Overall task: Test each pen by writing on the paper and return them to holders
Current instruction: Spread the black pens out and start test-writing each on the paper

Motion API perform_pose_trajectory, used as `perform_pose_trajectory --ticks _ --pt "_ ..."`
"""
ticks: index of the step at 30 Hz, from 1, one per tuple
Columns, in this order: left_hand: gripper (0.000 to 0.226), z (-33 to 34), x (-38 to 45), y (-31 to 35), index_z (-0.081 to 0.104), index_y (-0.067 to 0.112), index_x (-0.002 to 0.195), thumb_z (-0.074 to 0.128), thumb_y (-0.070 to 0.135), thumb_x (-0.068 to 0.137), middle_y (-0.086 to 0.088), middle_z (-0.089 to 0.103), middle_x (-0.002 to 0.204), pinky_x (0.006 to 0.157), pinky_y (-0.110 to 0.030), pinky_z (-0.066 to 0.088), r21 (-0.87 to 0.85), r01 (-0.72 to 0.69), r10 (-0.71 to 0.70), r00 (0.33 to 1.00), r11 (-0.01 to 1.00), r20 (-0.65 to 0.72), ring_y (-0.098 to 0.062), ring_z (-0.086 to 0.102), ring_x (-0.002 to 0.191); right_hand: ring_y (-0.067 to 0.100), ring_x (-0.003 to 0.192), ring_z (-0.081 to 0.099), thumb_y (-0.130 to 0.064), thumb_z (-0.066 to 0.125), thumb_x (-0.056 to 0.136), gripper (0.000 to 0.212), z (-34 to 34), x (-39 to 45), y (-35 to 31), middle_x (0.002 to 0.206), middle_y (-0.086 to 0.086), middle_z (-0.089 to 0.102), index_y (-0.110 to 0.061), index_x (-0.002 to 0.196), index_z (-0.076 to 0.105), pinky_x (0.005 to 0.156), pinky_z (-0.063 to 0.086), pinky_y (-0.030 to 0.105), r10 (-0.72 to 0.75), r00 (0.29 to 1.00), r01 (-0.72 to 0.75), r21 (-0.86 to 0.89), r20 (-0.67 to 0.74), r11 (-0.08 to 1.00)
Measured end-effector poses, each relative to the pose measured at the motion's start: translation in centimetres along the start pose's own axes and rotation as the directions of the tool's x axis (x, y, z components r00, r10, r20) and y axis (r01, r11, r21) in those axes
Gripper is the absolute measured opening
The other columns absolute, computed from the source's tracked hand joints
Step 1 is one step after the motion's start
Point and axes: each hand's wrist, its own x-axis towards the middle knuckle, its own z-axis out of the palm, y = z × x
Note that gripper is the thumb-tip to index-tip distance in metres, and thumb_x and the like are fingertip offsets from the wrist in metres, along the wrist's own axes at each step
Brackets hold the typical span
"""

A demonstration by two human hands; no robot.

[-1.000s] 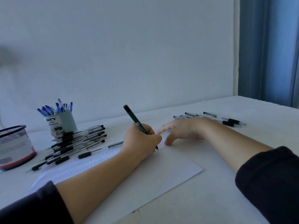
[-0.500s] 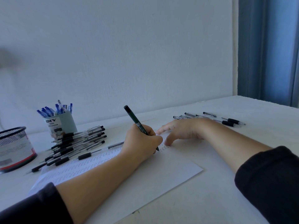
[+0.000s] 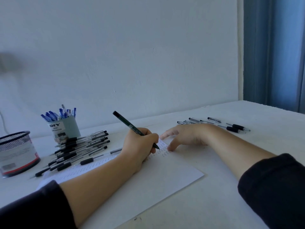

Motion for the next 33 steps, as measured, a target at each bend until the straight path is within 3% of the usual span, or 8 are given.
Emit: perform_pose_trajectory --ticks 8,13,18,21,25,29,33 --pt "0.029 -1.7 1.9 -0.1 0.046 0.007 0.054 0.054 -0.004 0.079 -0.009 0.047 0.04 0.039 -0.015 0.018 -0.051 0.06 -0.061 0.998 0.997 -0.01 -0.014 0.024 0.03 0.015 0.129 0.041 -0.027 0.069 0.081 0.054 0.0 0.6 0.1 0.143 -0.009 0.041 -0.043 0.129 0.051 0.108 0.034 0.034 0.017 1.0 -0.016 0.005 -0.025 1.0" --pt "0.033 -1.5 1.8 0.6 0.046 0.012 0.059 0.058 0.013 0.089 -0.007 0.051 0.047 0.041 -0.021 0.021 -0.129 0.076 -0.076 0.997 0.989 0.004 -0.015 0.032 0.039 0.015 0.132 0.038 -0.027 0.062 0.089 0.041 -0.2 0.6 0.2 0.141 -0.007 0.044 -0.036 0.129 0.054 0.106 0.029 0.028 -0.002 0.998 0.007 0.07 -0.07 0.998" --pt "0.014 -1.1 1.0 2.5 0.055 0.012 0.076 0.054 0.021 0.085 -0.007 0.056 0.077 0.05 -0.027 0.034 -0.289 0.142 -0.151 0.989 0.947 -0.009 -0.016 0.043 0.057 0.016 0.094 0.054 -0.022 0.051 0.095 0.019 -0.9 -0.4 -0.7 0.099 -0.003 0.061 -0.017 0.105 0.065 0.077 0.04 0.026 -0.079 0.946 0.148 0.204 -0.314 0.968" --pt "0.013 -0.6 -0.7 4.1 0.051 0.014 0.084 0.056 0.027 0.085 -0.007 0.051 0.082 0.052 -0.029 0.034 -0.331 0.188 -0.183 0.982 0.925 0.047 -0.018 0.042 0.061 0.015 0.075 0.056 -0.023 0.052 0.094 0.016 -2.3 -2.7 -2.2 0.081 -0.003 0.065 -0.014 0.088 0.064 0.065 0.038 0.025 -0.075 0.93 0.21 0.353 -0.36 0.912" --pt "0.014 1.2 -4.3 7.0 0.052 0.016 0.085 0.053 0.03 0.086 -0.007 0.049 0.082 0.053 -0.029 0.032 -0.32 0.132 -0.083 0.983 0.938 0.161 -0.019 0.041 0.063 0.016 0.071 0.06 -0.026 0.056 0.094 0.019 -4.3 -8.7 -3.6 0.079 0.001 0.067 -0.014 0.084 0.066 0.068 0.042 0.028 -0.2 0.957 0.277 0.458 -0.209 0.845" --pt "0.019 5.3 -8.8 9.4 0.054 0.017 0.083 0.049 0.034 0.089 -0.001 0.055 0.071 0.049 -0.027 0.031 -0.282 0.004 0.087 0.947 0.959 0.31 -0.017 0.04 0.06 0.012 0.063 0.057 -0.017 0.063 0.087 0.007 -4.7 -16.5 -1.0 0.073 0.001 0.064 -0.013 0.083 0.067 0.056 0.041 0.022 -0.223 0.917 0.357 0.434 -0.329 0.827" --pt "0.03 12.6 -14.4 10.7 0.057 0.02 0.088 0.046 0.047 0.092 -0.003 0.057 0.081 0.046 -0.026 0.035 -0.193 -0.076 0.158 0.876 0.978 0.456 -0.016 0.044 0.064 0.009 0.059 0.055 -0.008 0.067 0.083 0.007 -3.6 -25.2 5.3 0.074 0.002 0.063 -0.014 0.081 0.068 0.053 0.041 0.019 -0.092 0.865 0.361 0.486 -0.493 0.796"
